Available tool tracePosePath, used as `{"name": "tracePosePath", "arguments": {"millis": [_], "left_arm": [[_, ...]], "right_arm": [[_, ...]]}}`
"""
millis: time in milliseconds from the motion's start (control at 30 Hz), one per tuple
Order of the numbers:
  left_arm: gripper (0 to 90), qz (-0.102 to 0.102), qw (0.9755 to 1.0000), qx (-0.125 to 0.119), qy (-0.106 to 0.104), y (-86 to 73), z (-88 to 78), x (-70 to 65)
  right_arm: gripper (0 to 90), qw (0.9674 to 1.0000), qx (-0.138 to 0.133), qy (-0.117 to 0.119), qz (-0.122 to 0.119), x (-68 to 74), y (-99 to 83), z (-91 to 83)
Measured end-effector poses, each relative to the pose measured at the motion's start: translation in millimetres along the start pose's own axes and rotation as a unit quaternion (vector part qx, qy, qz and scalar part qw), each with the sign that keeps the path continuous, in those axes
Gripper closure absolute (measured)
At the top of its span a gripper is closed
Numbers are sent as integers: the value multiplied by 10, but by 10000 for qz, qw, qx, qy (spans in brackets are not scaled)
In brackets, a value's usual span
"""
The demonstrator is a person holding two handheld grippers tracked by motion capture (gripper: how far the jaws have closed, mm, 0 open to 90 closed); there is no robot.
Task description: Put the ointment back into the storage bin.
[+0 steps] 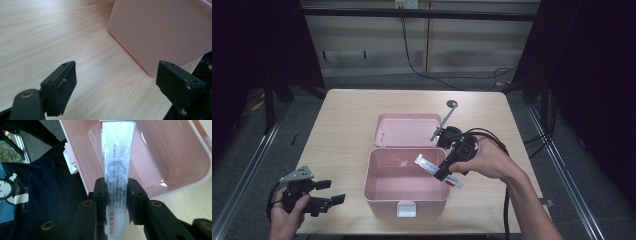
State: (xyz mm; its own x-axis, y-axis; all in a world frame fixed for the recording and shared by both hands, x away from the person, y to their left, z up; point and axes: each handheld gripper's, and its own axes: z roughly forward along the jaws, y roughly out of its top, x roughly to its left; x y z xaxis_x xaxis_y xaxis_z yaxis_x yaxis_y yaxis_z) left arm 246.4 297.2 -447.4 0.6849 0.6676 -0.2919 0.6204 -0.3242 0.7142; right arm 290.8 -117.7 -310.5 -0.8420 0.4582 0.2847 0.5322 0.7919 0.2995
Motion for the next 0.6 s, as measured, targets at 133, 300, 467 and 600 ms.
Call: {"name": "tracePosePath", "arguments": {"millis": [133, 300, 467, 600], "left_arm": [[167, 1, 10000, 1, 1, 0, -1, 0], [168, -19, 10000, -9, 7, -1, -2, -5], [168, 0, 10000, 2, -3, -1, -2, -1], [167, -2, 10000, -17, 9, -2, -10, -2]], "right_arm": [[718, 9998, 79, 12, -191, 30, 103, 62], [719, 9994, 168, 13, -301, 70, 188, 139], [718, 9986, 293, 17, -439, 110, 287, 247], [719, 9984, 323, 15, -466, 123, 343, 301]]}}
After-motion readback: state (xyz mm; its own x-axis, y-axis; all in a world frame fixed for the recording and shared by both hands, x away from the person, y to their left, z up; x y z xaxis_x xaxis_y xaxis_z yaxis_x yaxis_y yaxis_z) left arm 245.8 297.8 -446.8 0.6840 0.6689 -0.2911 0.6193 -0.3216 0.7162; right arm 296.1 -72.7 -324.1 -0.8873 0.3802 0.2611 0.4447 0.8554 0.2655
